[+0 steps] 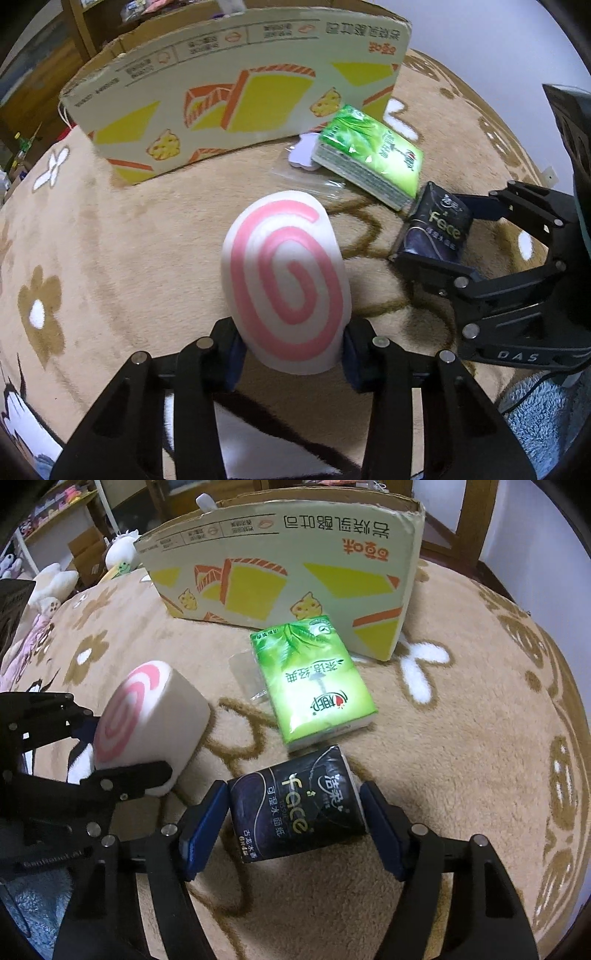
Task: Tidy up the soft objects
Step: 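Grasp the pink swirl cushion with the left tool while the right tool grasps the black Face tissue pack, then lift both items over the box and open both tools to drop them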
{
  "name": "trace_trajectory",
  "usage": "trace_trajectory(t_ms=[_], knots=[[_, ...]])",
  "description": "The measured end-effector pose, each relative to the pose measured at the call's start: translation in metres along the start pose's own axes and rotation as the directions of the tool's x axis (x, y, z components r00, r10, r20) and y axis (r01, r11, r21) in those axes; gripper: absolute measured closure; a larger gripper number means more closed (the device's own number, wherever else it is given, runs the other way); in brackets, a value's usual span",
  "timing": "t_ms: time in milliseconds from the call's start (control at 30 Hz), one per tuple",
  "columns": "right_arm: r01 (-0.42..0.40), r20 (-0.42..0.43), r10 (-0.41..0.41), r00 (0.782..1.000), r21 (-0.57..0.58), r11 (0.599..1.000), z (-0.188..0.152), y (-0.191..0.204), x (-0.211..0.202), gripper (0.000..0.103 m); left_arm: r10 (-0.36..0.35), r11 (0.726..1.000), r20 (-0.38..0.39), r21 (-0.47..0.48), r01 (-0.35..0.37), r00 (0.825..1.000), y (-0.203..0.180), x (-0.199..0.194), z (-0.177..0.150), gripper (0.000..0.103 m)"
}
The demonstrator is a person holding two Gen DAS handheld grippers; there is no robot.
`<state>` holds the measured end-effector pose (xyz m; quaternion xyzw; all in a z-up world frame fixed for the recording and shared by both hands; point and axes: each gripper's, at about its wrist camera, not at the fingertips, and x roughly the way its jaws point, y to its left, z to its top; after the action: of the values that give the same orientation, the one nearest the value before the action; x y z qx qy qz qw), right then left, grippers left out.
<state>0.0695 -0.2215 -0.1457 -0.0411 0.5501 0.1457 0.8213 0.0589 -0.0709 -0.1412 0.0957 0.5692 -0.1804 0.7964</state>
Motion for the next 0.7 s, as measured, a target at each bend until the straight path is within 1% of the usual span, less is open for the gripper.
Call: trace_trajectory(t_ms=[133,233,333,467,567,667,700], knots=[[0.011,0.037,-0.011,0.999,0.018,1.0,-0.001,-0.003,-0.009,0.029,0.031,0.999,0.023,-0.018,-0.031,0.999,0.009,-0.008,-0.004,0.062],[0.011,0.086,-0.014,0.996,0.036,0.999,-0.002,-0.004,-0.023,0.029,0.059,0.998,0.053,-0.025,-0.057,0.997,0.011,-0.016,-0.005,0.062],[0.023,0.139,-0.03,0.99,0.049,0.999,-0.003,-0.004,-0.038,0.029,0.078,0.997,0.086,-0.029,-0.076,0.993,0.011,-0.024,-0.006,0.062],[0.062,0.2,-0.072,0.977,0.054,0.997,-0.005,0.0,-0.053,0.029,0.102,0.995,0.126,-0.032,-0.099,0.987,0.01,-0.033,-0.006,0.062],[0.091,0.256,-0.104,0.961,0.062,0.994,-0.005,0.003,-0.065,0.029,0.132,0.991,0.17,-0.035,-0.128,0.977,0.006,-0.043,-0.006,0.062],[0.094,0.307,-0.113,0.945,0.075,0.993,-0.004,0.002,-0.077,0.029,0.168,0.986,0.226,-0.047,-0.161,0.96,0.004,-0.054,-0.006,0.062],[0.095,0.322,-0.116,0.94,0.08,0.992,-0.003,0.002,-0.081,0.029,0.181,0.983,0.255,-0.058,-0.172,0.95,0.003,-0.059,-0.006,0.062]])
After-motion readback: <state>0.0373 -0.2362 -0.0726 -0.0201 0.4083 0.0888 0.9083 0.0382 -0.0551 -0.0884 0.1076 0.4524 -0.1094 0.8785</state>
